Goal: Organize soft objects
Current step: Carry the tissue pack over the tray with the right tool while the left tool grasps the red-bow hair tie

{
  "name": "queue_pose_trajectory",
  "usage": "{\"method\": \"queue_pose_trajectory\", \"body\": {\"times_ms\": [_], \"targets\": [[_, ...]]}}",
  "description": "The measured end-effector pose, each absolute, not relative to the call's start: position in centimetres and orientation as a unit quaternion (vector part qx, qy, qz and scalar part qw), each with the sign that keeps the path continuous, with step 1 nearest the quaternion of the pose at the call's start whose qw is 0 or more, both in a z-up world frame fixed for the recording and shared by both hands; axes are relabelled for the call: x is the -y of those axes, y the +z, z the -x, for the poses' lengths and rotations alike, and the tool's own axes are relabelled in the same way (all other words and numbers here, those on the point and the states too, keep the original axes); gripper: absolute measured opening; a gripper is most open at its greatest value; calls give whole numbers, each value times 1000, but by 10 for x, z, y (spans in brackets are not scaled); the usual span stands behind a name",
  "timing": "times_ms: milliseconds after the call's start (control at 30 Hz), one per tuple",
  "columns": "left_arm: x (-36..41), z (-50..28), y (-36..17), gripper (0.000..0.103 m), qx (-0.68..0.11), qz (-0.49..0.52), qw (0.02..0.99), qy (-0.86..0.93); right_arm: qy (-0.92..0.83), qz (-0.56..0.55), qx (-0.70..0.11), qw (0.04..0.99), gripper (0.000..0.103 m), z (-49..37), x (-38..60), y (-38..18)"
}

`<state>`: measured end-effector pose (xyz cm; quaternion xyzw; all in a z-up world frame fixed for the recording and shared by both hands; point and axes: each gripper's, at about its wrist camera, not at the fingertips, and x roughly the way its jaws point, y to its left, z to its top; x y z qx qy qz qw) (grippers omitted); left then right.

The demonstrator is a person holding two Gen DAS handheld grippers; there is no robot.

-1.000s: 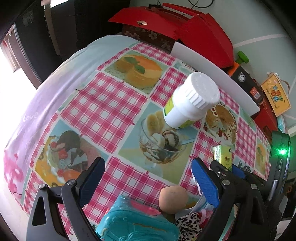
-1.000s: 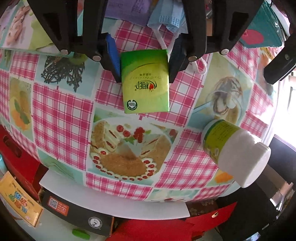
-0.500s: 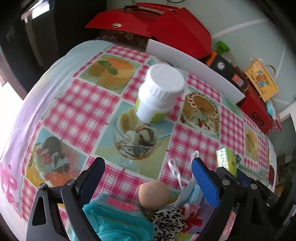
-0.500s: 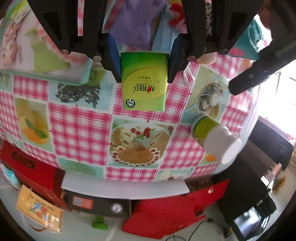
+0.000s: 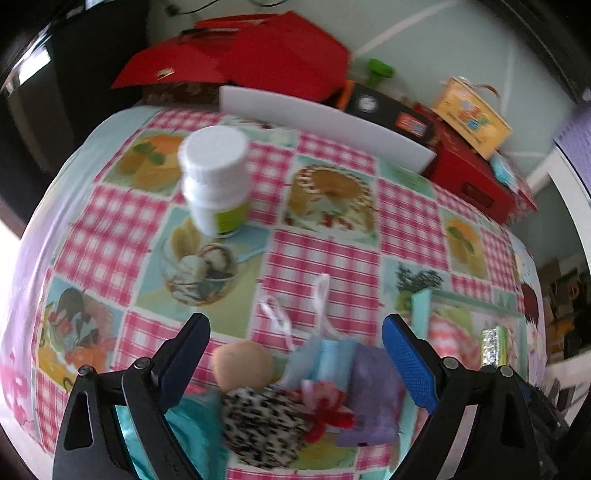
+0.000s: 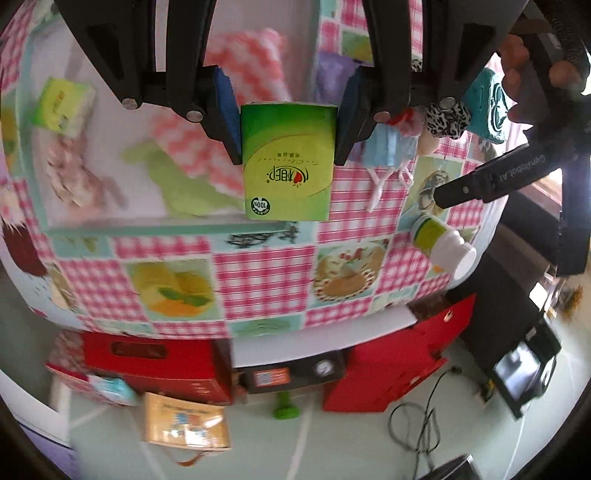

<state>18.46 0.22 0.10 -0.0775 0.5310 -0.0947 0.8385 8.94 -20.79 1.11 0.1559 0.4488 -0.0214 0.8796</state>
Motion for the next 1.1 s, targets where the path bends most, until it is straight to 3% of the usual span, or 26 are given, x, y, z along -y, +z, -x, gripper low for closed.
{"method": "queue_pose_trajectory", "body": {"times_ms": [300,400,600,700,1100], "targets": [[33,-155,7,94,-526,21,839,-136,-67,-184,-432,880,50,-58,248,15],[42,-150,3,82,-533,4,834,-142,-74,-183,-433,879,50,-54,257,14],[54,-143,-8,81,-550,-28,823,-142,-84,-205,-438,871,50,-49,277,8],[61,-140,-10,69,-553,-41,819,-149,-77,-215,-438,869,50,-49,280,6],[74,-131,-36,68,-585,-123,789,-140,-72,-252,-435,862,50,-47,300,1]]}}
